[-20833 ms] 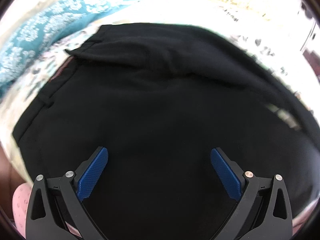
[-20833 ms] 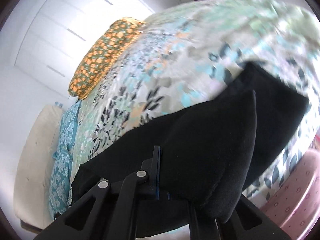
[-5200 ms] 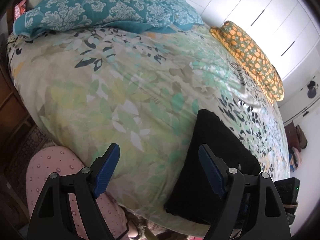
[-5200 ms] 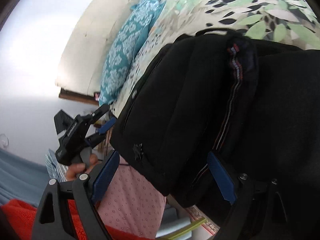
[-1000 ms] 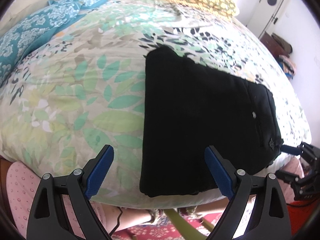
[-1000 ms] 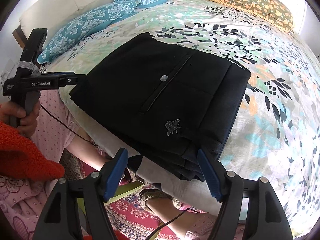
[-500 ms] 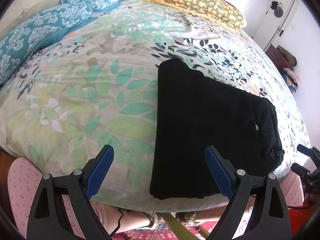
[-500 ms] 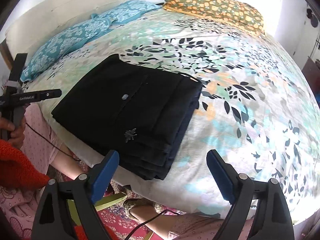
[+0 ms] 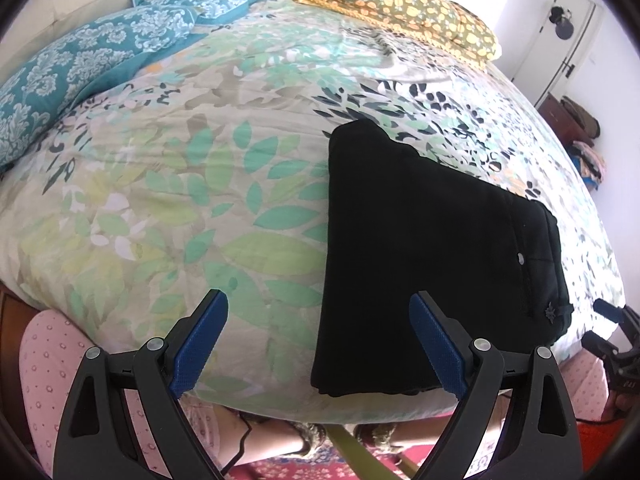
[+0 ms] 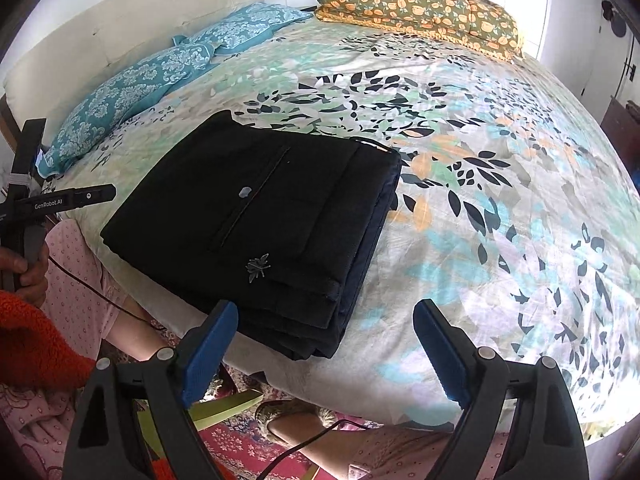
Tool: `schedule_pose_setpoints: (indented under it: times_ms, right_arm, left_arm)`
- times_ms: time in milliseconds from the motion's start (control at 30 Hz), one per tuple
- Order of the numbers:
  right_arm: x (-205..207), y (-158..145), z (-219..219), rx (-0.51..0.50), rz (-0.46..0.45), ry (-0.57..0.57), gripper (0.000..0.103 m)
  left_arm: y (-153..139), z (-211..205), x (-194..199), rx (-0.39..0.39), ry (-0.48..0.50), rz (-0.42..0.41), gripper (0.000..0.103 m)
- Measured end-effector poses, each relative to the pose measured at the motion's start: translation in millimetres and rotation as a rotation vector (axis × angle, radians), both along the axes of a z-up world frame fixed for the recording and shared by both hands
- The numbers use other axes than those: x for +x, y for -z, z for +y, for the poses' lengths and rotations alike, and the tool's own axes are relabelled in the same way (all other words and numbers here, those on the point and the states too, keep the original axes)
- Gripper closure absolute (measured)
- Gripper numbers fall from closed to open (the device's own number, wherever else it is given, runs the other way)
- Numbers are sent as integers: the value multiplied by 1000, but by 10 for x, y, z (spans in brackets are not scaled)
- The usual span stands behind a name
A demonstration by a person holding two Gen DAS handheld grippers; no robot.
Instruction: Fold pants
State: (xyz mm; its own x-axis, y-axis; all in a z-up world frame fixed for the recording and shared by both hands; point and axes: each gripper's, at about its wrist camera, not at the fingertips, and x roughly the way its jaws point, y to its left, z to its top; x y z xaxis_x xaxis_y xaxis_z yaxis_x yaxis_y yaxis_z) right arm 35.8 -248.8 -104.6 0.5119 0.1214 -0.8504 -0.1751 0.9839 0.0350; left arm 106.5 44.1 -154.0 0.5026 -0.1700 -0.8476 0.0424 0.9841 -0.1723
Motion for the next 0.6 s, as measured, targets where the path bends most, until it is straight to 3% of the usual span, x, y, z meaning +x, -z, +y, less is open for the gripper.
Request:
schedule_pose_setpoints:
  times_ms: [600]
  right_arm:
    - [15, 12, 4, 20, 9, 6, 14]
  left_arm:
    - [57, 134, 31, -18, -56, 22, 10]
